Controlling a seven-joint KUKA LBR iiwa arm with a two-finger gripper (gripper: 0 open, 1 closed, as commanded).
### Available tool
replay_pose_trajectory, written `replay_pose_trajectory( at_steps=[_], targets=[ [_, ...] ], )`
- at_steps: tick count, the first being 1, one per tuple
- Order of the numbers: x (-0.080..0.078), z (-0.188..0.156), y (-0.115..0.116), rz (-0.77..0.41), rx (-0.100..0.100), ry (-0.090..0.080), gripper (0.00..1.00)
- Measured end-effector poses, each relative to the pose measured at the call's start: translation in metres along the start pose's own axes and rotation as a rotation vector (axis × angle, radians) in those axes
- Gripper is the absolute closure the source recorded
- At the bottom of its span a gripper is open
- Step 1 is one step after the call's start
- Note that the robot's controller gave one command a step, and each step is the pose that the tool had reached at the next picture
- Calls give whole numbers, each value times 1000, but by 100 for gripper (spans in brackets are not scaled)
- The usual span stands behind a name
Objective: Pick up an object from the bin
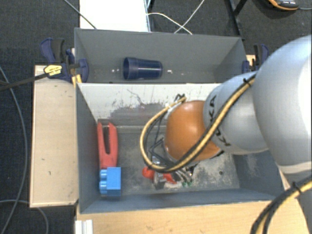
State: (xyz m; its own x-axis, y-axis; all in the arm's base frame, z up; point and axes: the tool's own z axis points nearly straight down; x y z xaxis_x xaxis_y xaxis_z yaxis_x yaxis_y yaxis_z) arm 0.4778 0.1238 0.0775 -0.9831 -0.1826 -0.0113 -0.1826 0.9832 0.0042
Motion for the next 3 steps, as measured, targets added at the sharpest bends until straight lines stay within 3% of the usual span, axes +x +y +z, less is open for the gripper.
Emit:
replay_pose_trajectory(
  at_steps=[2, 3],
  targets=[
    [-1, -16, 0, 6, -1, -7, 100],
    [2, -45, 0, 9, 0, 6, 100]
  ],
)
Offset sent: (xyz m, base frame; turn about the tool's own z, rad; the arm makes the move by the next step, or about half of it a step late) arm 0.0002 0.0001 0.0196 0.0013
